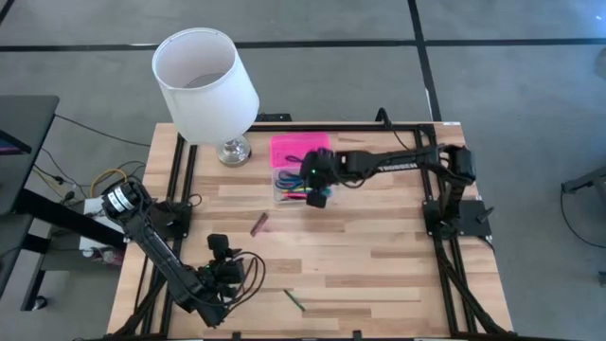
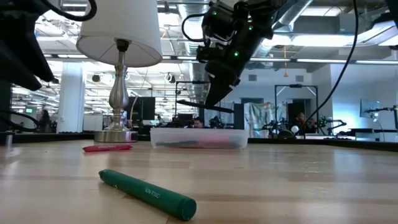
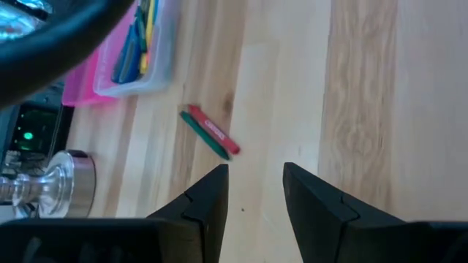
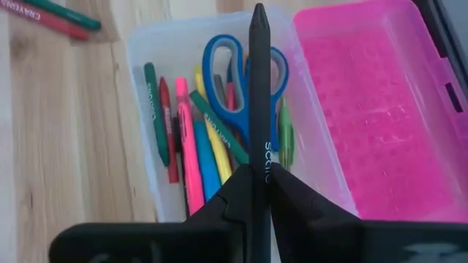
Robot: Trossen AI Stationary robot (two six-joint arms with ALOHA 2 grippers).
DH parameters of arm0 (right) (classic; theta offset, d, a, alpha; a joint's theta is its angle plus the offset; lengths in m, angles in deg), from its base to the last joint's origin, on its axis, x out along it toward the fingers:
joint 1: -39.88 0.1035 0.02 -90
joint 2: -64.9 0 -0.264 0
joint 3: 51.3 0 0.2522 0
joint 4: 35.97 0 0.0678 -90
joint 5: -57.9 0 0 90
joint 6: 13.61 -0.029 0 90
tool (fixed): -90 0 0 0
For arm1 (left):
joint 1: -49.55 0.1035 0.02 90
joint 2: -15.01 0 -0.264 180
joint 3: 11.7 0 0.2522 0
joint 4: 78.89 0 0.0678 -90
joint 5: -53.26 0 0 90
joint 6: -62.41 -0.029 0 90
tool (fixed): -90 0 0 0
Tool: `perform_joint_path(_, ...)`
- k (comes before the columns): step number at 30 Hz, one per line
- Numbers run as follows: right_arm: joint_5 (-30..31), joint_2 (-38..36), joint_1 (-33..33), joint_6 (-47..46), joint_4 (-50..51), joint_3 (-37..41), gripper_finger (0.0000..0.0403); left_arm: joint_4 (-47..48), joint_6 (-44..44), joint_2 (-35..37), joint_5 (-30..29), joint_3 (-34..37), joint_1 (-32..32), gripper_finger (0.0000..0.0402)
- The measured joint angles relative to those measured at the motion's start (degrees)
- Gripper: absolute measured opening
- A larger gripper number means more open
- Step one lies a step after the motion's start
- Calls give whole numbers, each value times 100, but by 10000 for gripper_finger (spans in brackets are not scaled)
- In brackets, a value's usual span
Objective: Pick & place school supplies into a supply box
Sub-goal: Put the black pen into the pink supply box, then put the green crayon into the pink supply box
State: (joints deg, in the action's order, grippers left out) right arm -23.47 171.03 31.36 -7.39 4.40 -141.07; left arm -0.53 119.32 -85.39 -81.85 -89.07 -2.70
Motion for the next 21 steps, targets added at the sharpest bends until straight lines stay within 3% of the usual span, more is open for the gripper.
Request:
perform_joint_path(8, -599, 0, -172, -190, -14, 0, 48, 42, -72, 0, -78, 2, 0, 127)
perform_joint_path(21, -571, -4, -263, -257, -125, 0, 127, 63, -72, 0, -317, 4, 9, 127)
